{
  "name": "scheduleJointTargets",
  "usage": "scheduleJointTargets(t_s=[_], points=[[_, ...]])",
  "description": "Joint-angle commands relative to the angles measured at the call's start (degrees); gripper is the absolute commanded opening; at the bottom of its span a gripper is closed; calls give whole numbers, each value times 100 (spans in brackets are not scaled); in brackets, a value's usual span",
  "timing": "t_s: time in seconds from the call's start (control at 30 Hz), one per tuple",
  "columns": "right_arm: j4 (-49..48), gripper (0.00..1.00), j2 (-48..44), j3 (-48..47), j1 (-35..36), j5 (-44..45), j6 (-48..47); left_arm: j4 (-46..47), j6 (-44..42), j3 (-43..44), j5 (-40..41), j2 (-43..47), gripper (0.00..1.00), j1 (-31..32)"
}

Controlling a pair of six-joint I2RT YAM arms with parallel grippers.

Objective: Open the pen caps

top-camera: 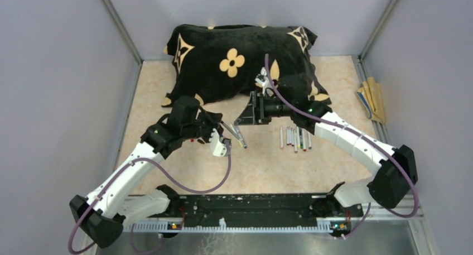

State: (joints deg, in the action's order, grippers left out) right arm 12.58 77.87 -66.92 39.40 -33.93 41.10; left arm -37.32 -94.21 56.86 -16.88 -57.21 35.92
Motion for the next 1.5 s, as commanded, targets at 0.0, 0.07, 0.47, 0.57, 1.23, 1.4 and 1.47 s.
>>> scheduleJointTargets(t_s=[0.0,0.07,0.47,0.57,1.23,1.4,1.47], points=[[-116,59,-26,-17,272,-628,-19,181,-490,-29,171,-3,0,58],[-339,59,15,50,381,-636,80,180,-491,-58,192,-16,0,73],[-1124,34,372,266,691,-539,405,45,-71,120,200,-170,0,156],[-1102,34,429,236,695,-539,351,-120,166,317,118,-293,0,154],[-908,0,-120,666,543,-874,-1337,-2151,1442,1421,-1373,-692,64,166],[-822,0,67,528,546,-1069,-1383,-2049,1379,1401,-1283,-775,57,161],[-785,0,88,490,550,-1062,-1382,-1992,1363,1401,-1126,-799,49,161]])
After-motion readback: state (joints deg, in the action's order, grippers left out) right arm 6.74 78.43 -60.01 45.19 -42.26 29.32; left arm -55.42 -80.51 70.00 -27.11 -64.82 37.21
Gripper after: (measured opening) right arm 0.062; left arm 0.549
